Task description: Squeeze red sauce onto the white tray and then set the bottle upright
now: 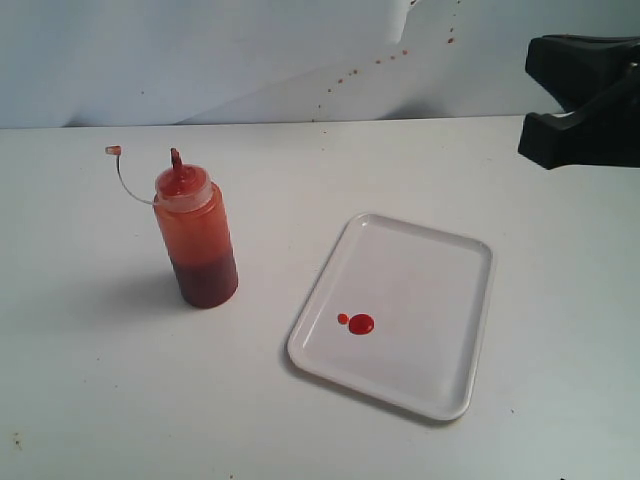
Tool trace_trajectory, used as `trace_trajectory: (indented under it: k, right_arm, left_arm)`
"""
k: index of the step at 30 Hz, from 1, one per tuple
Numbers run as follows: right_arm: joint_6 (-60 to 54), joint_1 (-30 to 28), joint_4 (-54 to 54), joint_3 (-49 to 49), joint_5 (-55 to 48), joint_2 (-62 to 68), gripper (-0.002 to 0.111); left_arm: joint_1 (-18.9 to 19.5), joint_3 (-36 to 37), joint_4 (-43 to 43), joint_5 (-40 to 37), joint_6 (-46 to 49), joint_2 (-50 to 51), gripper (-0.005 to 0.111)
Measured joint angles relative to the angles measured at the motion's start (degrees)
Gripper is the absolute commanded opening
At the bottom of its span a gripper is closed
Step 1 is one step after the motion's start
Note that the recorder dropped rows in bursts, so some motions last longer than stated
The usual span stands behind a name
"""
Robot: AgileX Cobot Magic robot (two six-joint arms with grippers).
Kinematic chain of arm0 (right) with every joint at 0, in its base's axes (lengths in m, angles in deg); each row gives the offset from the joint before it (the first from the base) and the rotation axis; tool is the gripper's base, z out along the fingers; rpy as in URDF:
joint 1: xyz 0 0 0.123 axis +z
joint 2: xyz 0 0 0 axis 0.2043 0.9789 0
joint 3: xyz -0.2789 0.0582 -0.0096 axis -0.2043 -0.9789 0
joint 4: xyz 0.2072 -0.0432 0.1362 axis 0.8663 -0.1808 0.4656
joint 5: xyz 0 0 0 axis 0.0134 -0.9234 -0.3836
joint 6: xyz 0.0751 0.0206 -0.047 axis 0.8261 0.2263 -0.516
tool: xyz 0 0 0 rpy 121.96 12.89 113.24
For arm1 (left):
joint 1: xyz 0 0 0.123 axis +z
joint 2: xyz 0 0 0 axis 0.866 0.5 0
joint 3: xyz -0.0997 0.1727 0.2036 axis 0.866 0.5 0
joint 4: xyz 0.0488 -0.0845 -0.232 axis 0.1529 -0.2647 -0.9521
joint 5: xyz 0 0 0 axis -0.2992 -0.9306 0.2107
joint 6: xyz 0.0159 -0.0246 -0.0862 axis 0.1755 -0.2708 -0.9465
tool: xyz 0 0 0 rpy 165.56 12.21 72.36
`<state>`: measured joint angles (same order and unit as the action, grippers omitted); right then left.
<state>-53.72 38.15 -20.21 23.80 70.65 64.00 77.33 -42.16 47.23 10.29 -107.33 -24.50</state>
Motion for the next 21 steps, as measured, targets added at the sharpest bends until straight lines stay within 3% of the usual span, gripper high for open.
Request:
trace_trajectory:
  k: [7,21]
  right_arm:
    - [0.00,0.00,0.00,0.00,0.00,0.00,0.000]
    - [0.00,0.00,0.00,0.00,0.00,0.00,0.000]
  left_arm:
    - [0.00,0.64,-1.95,-8.21,10.49,0.00,0.000]
    - [0.00,2.49,2.74,-15.02,11.65,0.00,0.000]
